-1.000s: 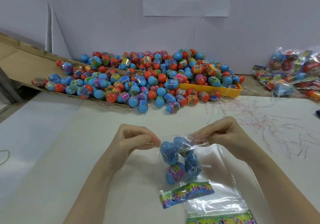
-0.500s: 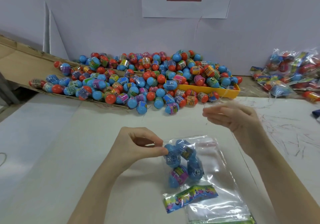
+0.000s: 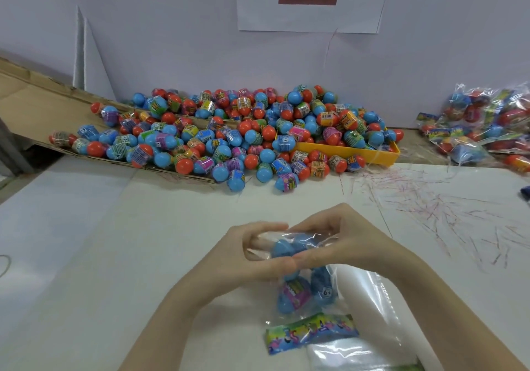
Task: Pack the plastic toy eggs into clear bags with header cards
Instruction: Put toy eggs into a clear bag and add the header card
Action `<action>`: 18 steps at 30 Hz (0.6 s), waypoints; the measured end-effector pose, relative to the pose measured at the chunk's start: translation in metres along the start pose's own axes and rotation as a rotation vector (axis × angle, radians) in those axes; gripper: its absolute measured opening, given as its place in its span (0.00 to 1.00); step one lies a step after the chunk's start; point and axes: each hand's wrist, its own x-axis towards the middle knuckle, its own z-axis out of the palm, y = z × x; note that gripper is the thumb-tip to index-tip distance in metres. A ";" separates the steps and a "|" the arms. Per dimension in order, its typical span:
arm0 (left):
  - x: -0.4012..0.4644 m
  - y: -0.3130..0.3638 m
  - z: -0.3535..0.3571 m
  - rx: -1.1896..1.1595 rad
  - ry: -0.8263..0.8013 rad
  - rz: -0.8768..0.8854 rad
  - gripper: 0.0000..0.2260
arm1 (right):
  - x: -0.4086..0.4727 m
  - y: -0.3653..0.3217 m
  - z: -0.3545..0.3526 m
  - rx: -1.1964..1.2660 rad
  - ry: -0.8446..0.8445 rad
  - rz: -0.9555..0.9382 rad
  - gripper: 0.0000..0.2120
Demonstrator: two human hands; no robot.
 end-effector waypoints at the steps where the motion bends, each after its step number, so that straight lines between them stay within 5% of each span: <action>1: 0.000 0.001 0.001 -0.009 -0.040 -0.004 0.18 | 0.000 0.001 -0.001 0.014 0.001 -0.009 0.13; 4: -0.002 0.004 0.000 -0.061 -0.067 0.044 0.08 | -0.003 0.003 -0.008 0.149 -0.045 -0.012 0.14; 12: -0.002 -0.002 -0.008 -0.186 -0.033 0.093 0.06 | -0.007 0.022 -0.013 0.433 -0.132 0.005 0.17; 16: -0.002 0.000 -0.005 -0.217 -0.068 0.012 0.11 | -0.010 0.022 -0.020 0.430 -0.139 0.051 0.15; 18: 0.002 0.000 -0.004 -0.303 0.050 -0.068 0.19 | -0.016 0.015 -0.035 0.398 -0.115 0.042 0.13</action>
